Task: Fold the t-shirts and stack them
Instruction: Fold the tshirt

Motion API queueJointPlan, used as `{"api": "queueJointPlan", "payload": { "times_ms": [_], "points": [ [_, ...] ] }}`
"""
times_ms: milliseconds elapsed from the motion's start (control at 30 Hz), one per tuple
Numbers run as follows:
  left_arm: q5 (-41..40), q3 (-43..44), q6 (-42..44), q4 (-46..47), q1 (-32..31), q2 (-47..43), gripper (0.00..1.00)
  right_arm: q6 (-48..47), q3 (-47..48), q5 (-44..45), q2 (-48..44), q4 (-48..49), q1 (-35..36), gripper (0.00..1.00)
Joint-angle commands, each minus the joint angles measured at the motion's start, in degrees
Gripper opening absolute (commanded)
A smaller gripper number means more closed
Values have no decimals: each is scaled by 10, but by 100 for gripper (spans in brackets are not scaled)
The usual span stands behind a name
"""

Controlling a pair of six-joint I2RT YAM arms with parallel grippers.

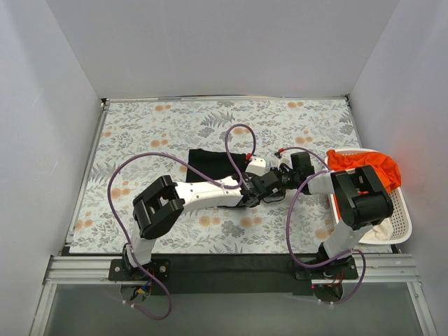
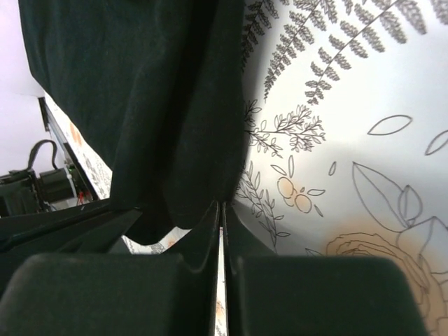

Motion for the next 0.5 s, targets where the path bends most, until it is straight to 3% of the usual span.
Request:
{"api": "queueJointPlan", "payload": {
  "times_ms": [0,467],
  "points": [
    [-17,-9,-18,14,1,-45,0,10,-2,-18,-9,17,8,1],
    [28,-45,-50,61,20,-94,0,66,8,-40,-26,58,62,1]
  ]
}}
